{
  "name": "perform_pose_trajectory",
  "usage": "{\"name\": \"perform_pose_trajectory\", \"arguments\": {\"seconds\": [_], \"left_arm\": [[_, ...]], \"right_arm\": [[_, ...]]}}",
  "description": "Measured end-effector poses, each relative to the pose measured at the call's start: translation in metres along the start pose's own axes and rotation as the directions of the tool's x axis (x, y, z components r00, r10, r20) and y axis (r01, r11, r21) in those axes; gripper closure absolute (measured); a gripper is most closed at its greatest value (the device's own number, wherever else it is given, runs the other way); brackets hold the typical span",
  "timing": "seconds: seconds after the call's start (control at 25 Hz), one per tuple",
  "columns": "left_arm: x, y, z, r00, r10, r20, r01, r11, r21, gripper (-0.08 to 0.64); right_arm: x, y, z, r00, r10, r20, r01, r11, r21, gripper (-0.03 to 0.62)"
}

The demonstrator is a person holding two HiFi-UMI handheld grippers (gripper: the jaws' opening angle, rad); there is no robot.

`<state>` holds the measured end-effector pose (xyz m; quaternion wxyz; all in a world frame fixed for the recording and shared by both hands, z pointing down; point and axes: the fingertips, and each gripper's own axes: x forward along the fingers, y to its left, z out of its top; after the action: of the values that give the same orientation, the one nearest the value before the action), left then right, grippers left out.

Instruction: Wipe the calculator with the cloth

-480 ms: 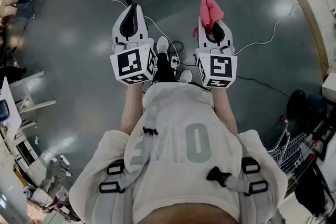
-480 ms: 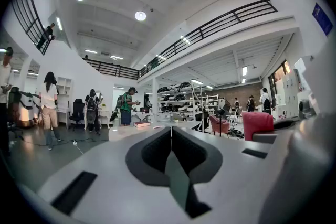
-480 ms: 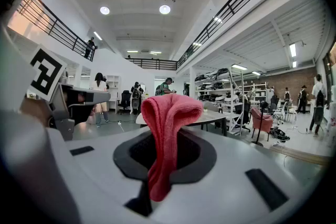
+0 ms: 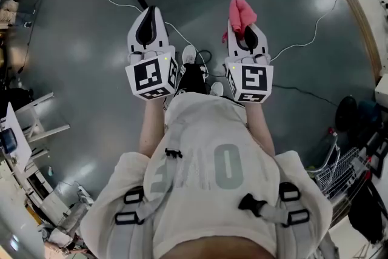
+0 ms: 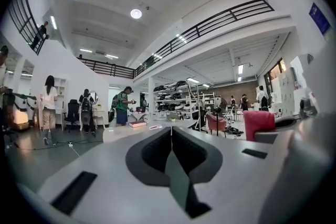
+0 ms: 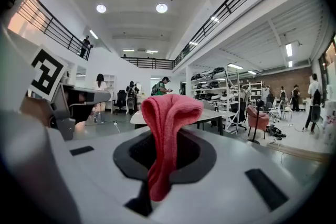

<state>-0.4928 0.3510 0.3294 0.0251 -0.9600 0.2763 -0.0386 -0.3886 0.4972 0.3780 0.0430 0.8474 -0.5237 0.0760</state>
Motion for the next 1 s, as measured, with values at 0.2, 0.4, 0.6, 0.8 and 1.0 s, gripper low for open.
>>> {"name": "perform_pose_trajectory", "arguments": {"seconds": [0.2, 0.4, 0.6, 0.8, 1.0], "left_arm": [[0.040, 0.018, 0.002, 1.000, -0.022, 0.007, 0.022, 1.000, -0.011, 0.535], [0.096, 0.041, 0.013, 0.997, -0.027, 0.071, 0.028, 0.999, -0.015, 0.535], [0.160, 0.090, 0.034, 0.994, -0.040, 0.105, 0.043, 0.999, -0.033, 0.535], [0.198, 0.140, 0.056, 0.987, -0.075, 0.144, 0.082, 0.996, -0.045, 0.535], [0.230, 0.171, 0.053, 0.985, -0.035, 0.167, 0.046, 0.997, -0.064, 0.535]], "right_arm": [[0.031, -0.005, 0.007, 1.000, -0.029, 0.004, 0.029, 1.000, 0.006, 0.537], [0.083, -0.024, 0.018, 0.997, -0.075, 0.001, 0.075, 0.997, -0.004, 0.537], [0.153, -0.015, 0.048, 0.996, -0.091, 0.015, 0.092, 0.996, -0.014, 0.537], [0.206, -0.005, 0.078, 0.990, -0.136, 0.036, 0.136, 0.991, -0.015, 0.537], [0.237, -0.009, 0.084, 0.986, -0.159, 0.053, 0.161, 0.987, -0.019, 0.537]]}}
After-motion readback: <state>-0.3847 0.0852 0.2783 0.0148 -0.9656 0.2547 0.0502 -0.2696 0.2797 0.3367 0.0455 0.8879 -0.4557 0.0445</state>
